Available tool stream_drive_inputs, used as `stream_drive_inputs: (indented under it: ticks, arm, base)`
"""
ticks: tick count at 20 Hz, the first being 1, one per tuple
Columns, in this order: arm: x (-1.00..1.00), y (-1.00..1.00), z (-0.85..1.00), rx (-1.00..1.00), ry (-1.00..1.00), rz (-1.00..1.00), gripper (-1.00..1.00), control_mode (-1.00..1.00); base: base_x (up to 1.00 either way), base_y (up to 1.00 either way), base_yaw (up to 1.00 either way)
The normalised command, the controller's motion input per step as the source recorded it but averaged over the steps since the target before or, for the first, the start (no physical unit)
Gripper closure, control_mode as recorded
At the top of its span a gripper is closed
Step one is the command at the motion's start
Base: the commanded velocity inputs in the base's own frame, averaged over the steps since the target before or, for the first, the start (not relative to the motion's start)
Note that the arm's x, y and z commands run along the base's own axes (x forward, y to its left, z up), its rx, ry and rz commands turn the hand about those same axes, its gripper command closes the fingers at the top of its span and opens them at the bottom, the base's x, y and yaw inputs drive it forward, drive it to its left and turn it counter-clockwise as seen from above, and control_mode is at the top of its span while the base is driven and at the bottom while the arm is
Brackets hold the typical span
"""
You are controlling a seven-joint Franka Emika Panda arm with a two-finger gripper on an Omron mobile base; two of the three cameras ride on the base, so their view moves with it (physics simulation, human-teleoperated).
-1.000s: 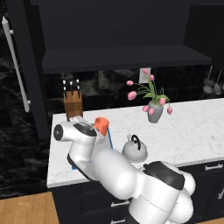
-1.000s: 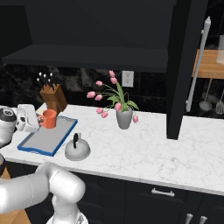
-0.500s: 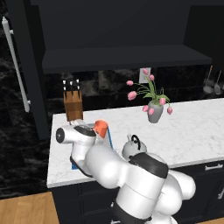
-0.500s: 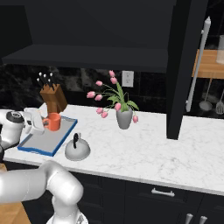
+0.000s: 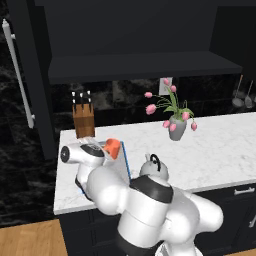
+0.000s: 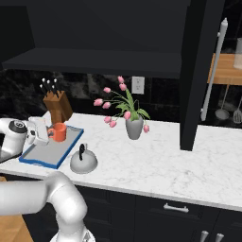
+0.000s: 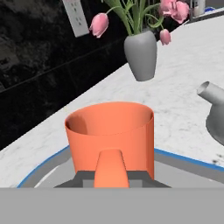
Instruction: Pick the kettle from the counter and place it on the tray. Then pick the mug from the cabinet and place it on the tray. Then close the cabinet doors.
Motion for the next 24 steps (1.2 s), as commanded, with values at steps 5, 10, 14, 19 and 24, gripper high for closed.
stream_drive_inputs:
  ticks: [5, 10, 14, 19, 24]
  arm:
    - [0.31, 0.14, -0.15, 0.0, 0.0, -0.06, 1.0, -1.0]
    - [0.39, 0.06, -0.27, 0.0, 0.0, -0.01, 1.0, -1.0]
    - [0.3, 0.09, -0.34, 0.0, 0.0, 0.0, 1.0, -1.0]
    - [0.19, 0.09, -0.6, 0.0, 0.02, 0.0, 1.0, -1.0]
    - [0.1, 0.1, -0.65, 0.0, 0.05, 0.0, -1.0, -1.0]
  base:
    - [0.0, 0.0, 0.0]
    - [0.0, 0.0, 0.0]
    - [0.0, 0.0, 0.0]
    - [0.0, 0.0, 0.0]
    - [0.0, 0.0, 0.0]
